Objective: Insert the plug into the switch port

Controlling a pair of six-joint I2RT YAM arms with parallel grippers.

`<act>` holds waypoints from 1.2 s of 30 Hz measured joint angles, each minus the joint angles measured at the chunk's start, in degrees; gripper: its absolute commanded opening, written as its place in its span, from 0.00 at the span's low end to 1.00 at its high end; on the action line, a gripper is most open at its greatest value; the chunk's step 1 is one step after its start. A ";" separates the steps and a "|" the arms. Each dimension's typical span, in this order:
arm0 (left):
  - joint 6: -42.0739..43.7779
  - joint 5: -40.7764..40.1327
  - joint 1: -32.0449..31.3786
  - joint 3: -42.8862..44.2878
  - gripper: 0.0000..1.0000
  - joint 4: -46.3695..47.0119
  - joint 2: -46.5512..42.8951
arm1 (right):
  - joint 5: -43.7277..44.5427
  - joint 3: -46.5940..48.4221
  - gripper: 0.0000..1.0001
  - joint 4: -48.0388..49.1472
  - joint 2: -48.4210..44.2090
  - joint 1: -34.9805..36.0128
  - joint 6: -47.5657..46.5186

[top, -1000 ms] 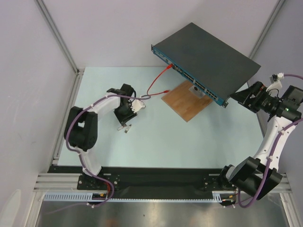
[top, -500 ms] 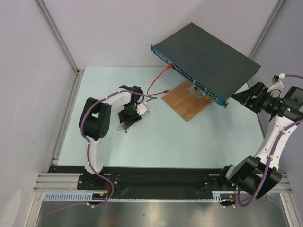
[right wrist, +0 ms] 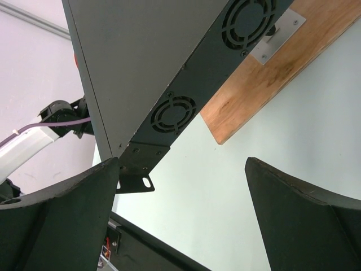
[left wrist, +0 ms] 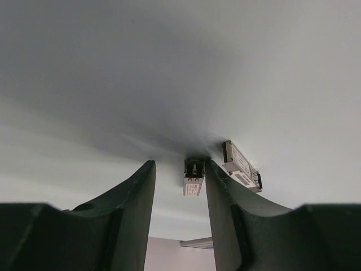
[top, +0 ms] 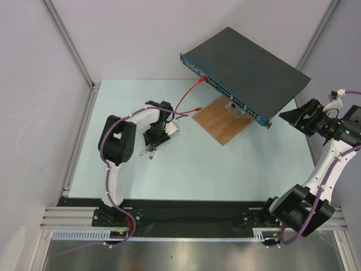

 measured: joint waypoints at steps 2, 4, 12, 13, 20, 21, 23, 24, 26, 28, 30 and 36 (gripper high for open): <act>-0.37 -0.04 -0.02 0.02 0.43 0.17 0.48 | -0.35 0.00 1.00 -0.04 0.02 -0.31 -0.07; -0.50 -0.15 -0.15 0.04 0.39 0.20 0.48 | -0.59 0.00 1.00 -0.26 0.02 -0.66 -0.17; -1.64 -0.26 -0.81 -0.20 0.12 -0.39 0.52 | -1.33 0.00 1.00 -1.05 0.00 -2.05 -1.20; -1.79 0.00 -0.79 -0.17 0.09 -0.48 0.46 | -1.46 0.02 1.00 -1.05 -0.02 -2.05 -1.18; -3.50 8.87 0.44 1.22 0.00 -1.79 -5.73 | -1.84 3.82 1.00 -1.62 -0.13 -2.05 -1.18; -3.87 11.02 0.76 2.01 0.00 -1.90 -8.00 | -1.84 4.76 1.00 -1.60 -0.28 -2.05 -1.11; -4.81 15.87 1.75 3.93 0.00 -1.75 -13.38 | -1.92 6.49 1.00 -1.38 -0.79 -2.01 -0.76; -5.31 18.47 2.36 4.96 0.00 -1.38 -16.52 | -2.01 7.30 1.00 -1.16 -1.11 -1.77 -0.50; -6.86 24.04 3.87 6.58 0.00 0.20 -22.84 | -1.81 8.87 1.00 -0.44 -1.86 -0.48 0.17; -9.68 28.72 5.25 7.04 0.00 3.34 -29.38 | -1.14 10.25 1.00 0.52 -2.82 2.47 0.61; -13.64 32.37 6.10 6.97 0.00 6.64 -34.86 | 0.90 10.75 1.00 2.34 -4.57 7.19 0.72; -30.16 40.81 5.20 1.31 0.00 25.44 -46.82 | 11.41 7.13 1.00 10.93 -13.07 24.79 1.64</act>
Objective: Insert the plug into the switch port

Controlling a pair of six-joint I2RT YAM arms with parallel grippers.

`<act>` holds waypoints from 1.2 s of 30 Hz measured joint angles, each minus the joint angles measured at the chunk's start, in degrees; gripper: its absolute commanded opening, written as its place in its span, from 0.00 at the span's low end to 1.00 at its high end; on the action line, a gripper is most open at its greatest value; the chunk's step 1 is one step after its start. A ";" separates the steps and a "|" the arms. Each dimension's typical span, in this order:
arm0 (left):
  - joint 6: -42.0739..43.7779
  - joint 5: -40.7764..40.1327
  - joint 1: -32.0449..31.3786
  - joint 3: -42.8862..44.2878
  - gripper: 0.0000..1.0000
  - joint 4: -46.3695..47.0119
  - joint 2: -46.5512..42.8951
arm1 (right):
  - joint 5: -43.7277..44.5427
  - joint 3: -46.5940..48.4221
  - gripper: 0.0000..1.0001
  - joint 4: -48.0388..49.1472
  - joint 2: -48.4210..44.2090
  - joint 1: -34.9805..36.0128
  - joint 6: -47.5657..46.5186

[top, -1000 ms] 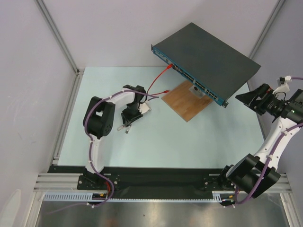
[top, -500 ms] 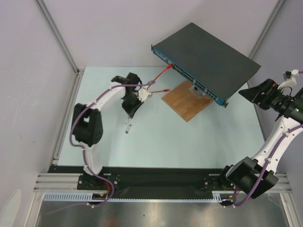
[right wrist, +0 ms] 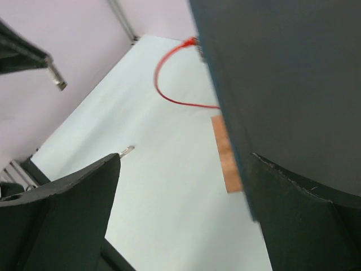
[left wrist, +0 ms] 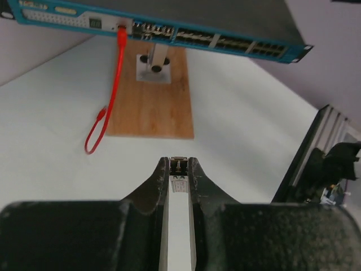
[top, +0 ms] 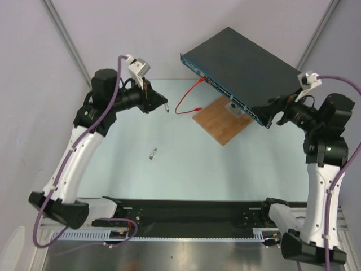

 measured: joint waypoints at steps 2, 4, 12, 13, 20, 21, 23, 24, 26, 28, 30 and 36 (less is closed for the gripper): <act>-6.34 0.00 -0.74 -6.03 0.00 9.68 -4.22 | 4.70 -1.11 1.00 3.52 -2.14 6.95 -0.28; -11.50 -1.20 -2.23 -12.22 0.00 18.80 -8.13 | 10.64 -1.29 1.00 6.56 -2.51 16.81 -1.53; -22.40 -7.85 -11.96 -19.10 0.01 38.56 -10.93 | 23.56 -1.33 1.00 14.19 4.04 40.83 -8.72; -23.28 -8.28 -12.46 -19.43 0.01 39.65 -10.91 | 25.11 -1.38 1.00 14.14 5.40 43.32 -10.25; -28.30 -10.78 -14.32 -20.02 0.03 44.78 -9.60 | 33.51 -1.49 1.00 15.74 10.34 53.02 -17.35; -28.68 -10.82 -14.53 -20.02 0.03 45.18 -9.40 | 34.53 -1.44 0.99 16.20 10.73 53.48 -18.14; -29.24 -10.84 -14.78 -20.02 0.03 45.72 -9.16 | 35.91 -1.44 0.98 16.76 11.17 53.96 -19.23; -29.64 -10.91 -14.82 -20.02 0.04 45.94 -9.09 | 36.57 -1.42 0.96 17.11 11.39 54.45 -19.76; -30.14 -10.99 -14.93 -20.15 0.04 46.42 -9.07 | 37.97 -1.40 0.91 17.92 11.74 55.49 -20.85; -30.75 -10.97 -14.99 -20.46 0.05 46.77 -9.07 | 39.15 -1.33 0.86 18.73 12.09 56.48 -21.99; -31.54 -10.97 -15.06 -20.96 0.06 46.99 -9.07 | 40.28 -0.87 0.80 19.37 12.63 57.33 -23.23; -32.96 -10.93 -15.32 -22.34 0.07 47.21 -9.03 | 42.64 0.33 0.34 20.81 13.94 58.66 -26.45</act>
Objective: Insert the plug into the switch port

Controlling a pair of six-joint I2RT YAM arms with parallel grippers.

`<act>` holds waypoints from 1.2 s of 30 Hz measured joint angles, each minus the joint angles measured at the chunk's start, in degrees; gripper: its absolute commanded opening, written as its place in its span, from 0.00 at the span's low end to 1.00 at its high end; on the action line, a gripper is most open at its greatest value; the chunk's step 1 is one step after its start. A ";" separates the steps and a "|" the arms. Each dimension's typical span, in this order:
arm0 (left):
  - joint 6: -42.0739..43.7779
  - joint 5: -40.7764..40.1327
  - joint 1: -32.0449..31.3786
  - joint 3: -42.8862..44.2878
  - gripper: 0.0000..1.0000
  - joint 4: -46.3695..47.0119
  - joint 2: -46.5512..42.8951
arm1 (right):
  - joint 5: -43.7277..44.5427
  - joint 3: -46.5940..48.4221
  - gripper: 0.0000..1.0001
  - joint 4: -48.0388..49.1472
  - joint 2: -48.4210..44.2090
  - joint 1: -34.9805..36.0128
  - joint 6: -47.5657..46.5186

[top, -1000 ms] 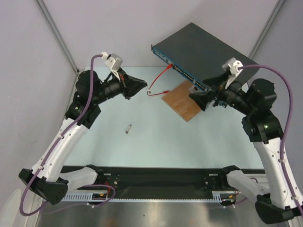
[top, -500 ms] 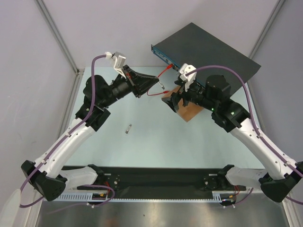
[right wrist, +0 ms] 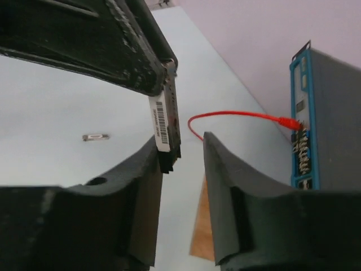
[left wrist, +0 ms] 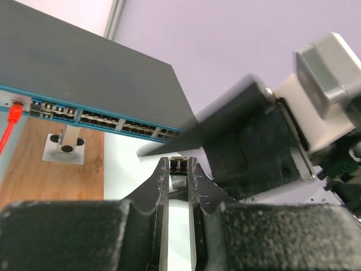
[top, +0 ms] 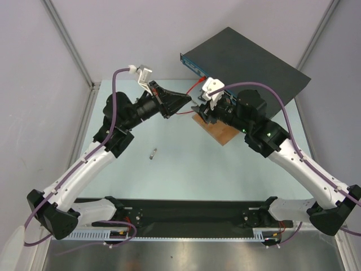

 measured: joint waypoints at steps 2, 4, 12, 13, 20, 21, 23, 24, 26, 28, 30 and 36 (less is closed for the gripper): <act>-0.28 -0.28 0.00 -0.48 0.09 0.39 0.00 | 0.15 0.04 0.14 -0.07 0.02 0.09 -1.53; -0.37 -0.72 0.00 -0.72 0.26 0.50 -0.04 | 0.04 0.04 0.00 -0.55 0.02 0.50 -2.86; 9.55 1.62 1.20 0.96 0.60 -10.80 -2.16 | -1.51 -4.61 0.00 -0.17 -4.90 0.44 -14.12; 11.43 2.29 1.90 2.27 0.66 -13.60 -2.16 | -1.77 -5.79 0.00 -0.22 -6.01 0.44 -15.67; 23.43 9.51 6.36 12.57 0.70 -33.07 -1.14 | -3.23 -15.67 0.00 -0.39 -14.08 4.04 -36.24; 25.05 10.75 6.14 14.71 0.71 -36.76 -0.13 | -3.02 -17.35 0.00 0.48 -14.78 5.09 -39.76; 28.13 11.93 5.49 18.40 0.72 -42.60 2.16 | -1.40 -21.68 0.00 3.13 -16.24 7.74 -46.80; 29.68 12.31 4.90 19.85 0.73 -45.13 3.32 | -0.11 -24.50 0.00 4.37 -16.96 9.31 -50.36; 32.68 12.35 3.28 20.72 0.73 -49.70 4.81 | 2.49 -29.31 0.00 6.51 -17.51 12.59 -56.46; 34.95 12.28 1.53 20.65 0.73 -54.14 5.49 | 4.90 -32.65 0.00 7.91 -17.03 15.21 -61.07; 37.05 12.26 0.04 20.65 0.73 -57.81 5.75 | 7.41 -34.16 0.00 8.90 -16.44 16.92 -64.02; 40.41 11.02 -1.03 19.21 0.73 -60.74 5.40 | 12.94 -35.26 0.00 15.76 -16.00 20.11 -69.13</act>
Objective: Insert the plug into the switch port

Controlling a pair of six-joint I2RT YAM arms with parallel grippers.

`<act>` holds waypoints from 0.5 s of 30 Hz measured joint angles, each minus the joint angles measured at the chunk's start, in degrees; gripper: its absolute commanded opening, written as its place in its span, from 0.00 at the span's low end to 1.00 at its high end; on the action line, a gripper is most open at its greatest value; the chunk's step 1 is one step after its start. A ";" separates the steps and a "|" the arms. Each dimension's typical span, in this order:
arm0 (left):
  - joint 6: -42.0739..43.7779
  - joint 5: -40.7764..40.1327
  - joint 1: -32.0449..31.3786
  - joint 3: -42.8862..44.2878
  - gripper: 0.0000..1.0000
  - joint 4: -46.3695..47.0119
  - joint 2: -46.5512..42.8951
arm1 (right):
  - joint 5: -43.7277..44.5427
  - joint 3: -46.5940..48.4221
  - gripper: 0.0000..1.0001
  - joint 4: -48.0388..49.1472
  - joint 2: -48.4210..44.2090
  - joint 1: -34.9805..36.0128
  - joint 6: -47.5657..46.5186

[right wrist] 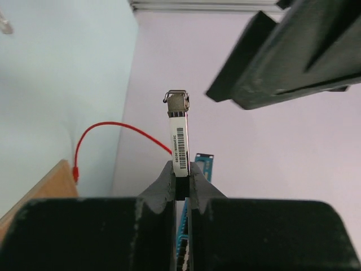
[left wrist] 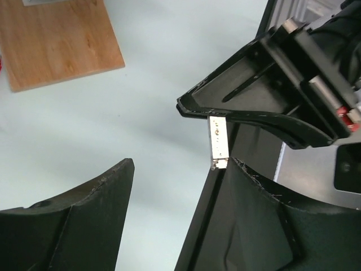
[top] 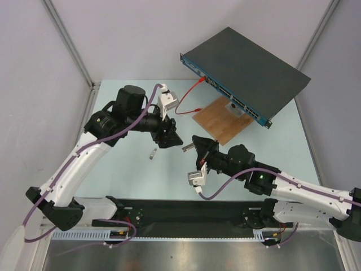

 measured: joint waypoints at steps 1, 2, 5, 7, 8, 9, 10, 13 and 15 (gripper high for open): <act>0.22 -0.15 -0.02 -0.74 0.73 0.00 -0.17 | 0.59 -0.24 0.00 1.44 0.15 0.42 -0.52; 0.52 -0.24 -0.11 -1.57 0.72 0.02 -0.46 | 1.22 -0.57 0.00 2.82 0.35 0.74 -1.16; 1.01 -0.44 -0.85 -3.96 0.70 0.39 -1.46 | 2.43 -1.88 0.00 6.05 1.03 1.22 -2.56; 1.20 -0.57 -1.46 -5.18 0.70 0.72 -2.19 | 3.32 -2.47 0.00 7.43 1.64 1.27 -3.28; 1.49 -0.74 -1.79 -5.73 0.70 0.92 -2.56 | 3.87 -2.67 0.00 8.24 2.19 1.29 -3.69; 1.62 -0.83 -2.08 -6.12 0.70 0.90 -2.86 | 4.24 -2.71 0.00 8.74 2.56 1.29 -3.91; 1.77 -0.94 -2.38 -6.47 0.70 0.98 -3.17 | 4.66 -2.75 0.00 9.22 2.95 1.31 -4.15; 2.43 -1.75 -3.08 -7.34 0.68 1.38 -3.91 | 5.62 -2.80 0.00 10.10 3.50 1.36 -4.70; 2.69 -2.54 -3.54 -8.22 0.61 2.16 -4.52 | 6.12 -2.82 0.00 10.54 3.52 1.42 -4.74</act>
